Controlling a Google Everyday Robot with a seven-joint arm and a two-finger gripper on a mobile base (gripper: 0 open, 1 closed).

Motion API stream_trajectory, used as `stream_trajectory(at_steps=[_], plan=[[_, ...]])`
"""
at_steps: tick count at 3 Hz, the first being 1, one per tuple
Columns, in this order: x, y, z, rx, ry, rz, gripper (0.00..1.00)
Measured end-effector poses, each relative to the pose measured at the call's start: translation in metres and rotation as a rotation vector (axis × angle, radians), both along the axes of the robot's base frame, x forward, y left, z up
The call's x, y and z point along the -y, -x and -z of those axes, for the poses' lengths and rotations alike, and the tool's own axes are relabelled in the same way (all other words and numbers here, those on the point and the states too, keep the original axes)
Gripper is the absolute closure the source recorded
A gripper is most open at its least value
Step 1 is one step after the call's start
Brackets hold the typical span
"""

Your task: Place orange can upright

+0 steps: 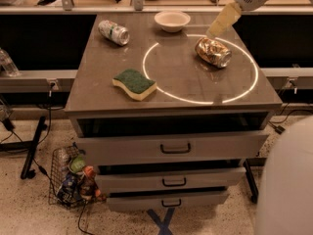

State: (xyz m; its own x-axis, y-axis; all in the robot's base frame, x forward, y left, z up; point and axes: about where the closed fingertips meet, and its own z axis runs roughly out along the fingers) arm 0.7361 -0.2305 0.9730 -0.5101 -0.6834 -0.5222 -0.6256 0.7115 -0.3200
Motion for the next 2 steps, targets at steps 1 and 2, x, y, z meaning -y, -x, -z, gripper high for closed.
stream_trajectory(at_steps=[1, 2], plan=[[-0.003, -0.020, 0.032, -0.057, 0.008, 0.043, 0.00], [-0.003, -0.031, 0.058, -0.106, 0.028, 0.078, 0.00]])
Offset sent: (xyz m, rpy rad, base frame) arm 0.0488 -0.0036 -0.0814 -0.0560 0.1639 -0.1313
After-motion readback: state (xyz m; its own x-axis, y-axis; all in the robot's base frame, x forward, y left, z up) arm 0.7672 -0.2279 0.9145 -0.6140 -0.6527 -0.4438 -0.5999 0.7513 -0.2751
